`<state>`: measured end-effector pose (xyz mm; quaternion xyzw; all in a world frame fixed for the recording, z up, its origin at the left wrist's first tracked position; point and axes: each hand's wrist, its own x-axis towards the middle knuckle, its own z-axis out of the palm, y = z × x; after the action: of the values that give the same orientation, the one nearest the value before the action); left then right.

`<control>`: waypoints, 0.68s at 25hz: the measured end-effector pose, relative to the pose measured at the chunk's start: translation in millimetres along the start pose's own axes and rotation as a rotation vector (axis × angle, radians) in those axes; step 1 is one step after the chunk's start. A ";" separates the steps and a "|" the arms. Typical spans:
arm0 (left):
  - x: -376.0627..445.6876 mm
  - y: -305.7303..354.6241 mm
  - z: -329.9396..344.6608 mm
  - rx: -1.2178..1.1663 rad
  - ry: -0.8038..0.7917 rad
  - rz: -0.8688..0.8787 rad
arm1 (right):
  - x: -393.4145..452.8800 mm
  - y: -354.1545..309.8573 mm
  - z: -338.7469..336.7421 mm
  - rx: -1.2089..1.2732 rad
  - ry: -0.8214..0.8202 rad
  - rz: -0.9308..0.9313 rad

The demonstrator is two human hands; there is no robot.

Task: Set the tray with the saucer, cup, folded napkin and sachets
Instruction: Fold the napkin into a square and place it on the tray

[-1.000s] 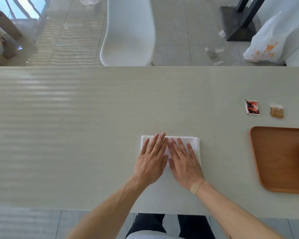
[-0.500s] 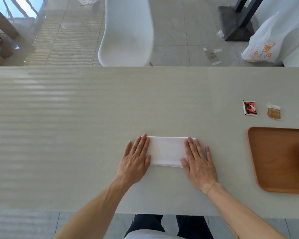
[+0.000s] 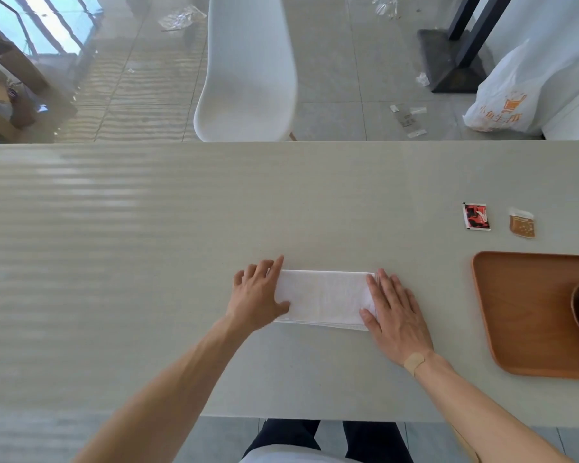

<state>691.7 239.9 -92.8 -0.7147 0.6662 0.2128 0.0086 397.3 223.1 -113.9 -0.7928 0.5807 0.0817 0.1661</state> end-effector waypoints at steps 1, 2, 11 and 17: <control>8.1 2.3 -6.9 -0.007 -0.035 -0.039 | -1.6 2.7 0.1 0.015 -0.010 0.020; 15.3 5.3 -11.9 -0.015 -0.072 -0.072 | -3.4 4.3 0.7 0.029 -0.018 0.040; 22.2 13.1 -16.8 -0.227 -0.200 -0.332 | -13.2 0.3 4.4 0.074 -0.053 0.150; -8.3 3.2 -10.3 -0.750 -0.176 -0.524 | -27.3 -30.7 10.4 0.112 -0.021 0.235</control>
<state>691.4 244.3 -80.0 -0.7920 0.3367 0.4896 -0.1404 418.5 259.5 -109.6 -0.7077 0.6717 0.0762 0.2055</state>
